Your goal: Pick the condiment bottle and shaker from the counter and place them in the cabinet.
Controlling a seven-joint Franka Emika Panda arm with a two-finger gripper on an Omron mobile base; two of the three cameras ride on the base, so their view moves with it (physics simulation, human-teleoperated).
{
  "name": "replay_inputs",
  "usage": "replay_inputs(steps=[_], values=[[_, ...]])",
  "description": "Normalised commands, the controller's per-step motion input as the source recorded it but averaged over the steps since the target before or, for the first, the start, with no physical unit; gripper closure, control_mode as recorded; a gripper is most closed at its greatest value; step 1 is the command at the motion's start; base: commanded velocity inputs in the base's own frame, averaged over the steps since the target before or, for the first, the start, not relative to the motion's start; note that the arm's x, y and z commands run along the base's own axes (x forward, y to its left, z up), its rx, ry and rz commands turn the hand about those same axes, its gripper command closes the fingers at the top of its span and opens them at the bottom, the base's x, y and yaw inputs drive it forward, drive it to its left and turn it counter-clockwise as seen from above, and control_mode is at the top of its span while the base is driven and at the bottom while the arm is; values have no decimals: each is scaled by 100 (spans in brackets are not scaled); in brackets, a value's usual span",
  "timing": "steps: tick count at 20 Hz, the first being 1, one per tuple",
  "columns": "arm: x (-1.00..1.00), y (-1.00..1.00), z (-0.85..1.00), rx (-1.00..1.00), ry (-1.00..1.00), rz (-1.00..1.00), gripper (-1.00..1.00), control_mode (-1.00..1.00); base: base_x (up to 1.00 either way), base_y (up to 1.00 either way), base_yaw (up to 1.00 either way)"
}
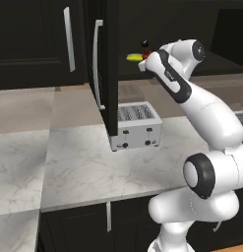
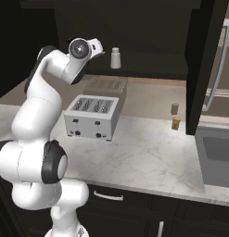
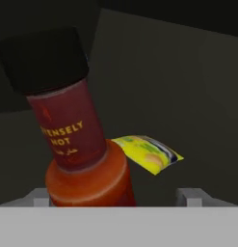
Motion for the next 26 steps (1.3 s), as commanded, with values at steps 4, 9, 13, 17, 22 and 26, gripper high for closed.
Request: replay_inputs(steps=[4, 9, 13, 17, 22, 26], values=[[0, 0, -8, 0, -4, 0, -100, -100, 0, 0, 0], [0, -6, -3, 0, -6, 0, -100, -100, 0, 0, 0], [0, -17, 0, 0, -8, 0, -100, -100, 0, 0, 0], [3, -31, 0, 0, -6, -2, -100, -100, 0, 0, 0], [30, -17, 0, 0, -1, -2, -100, -100, 0, 0, 0], [56, 0, 0, 0, 0, 0, -100, -100, 0, 0, 0]])
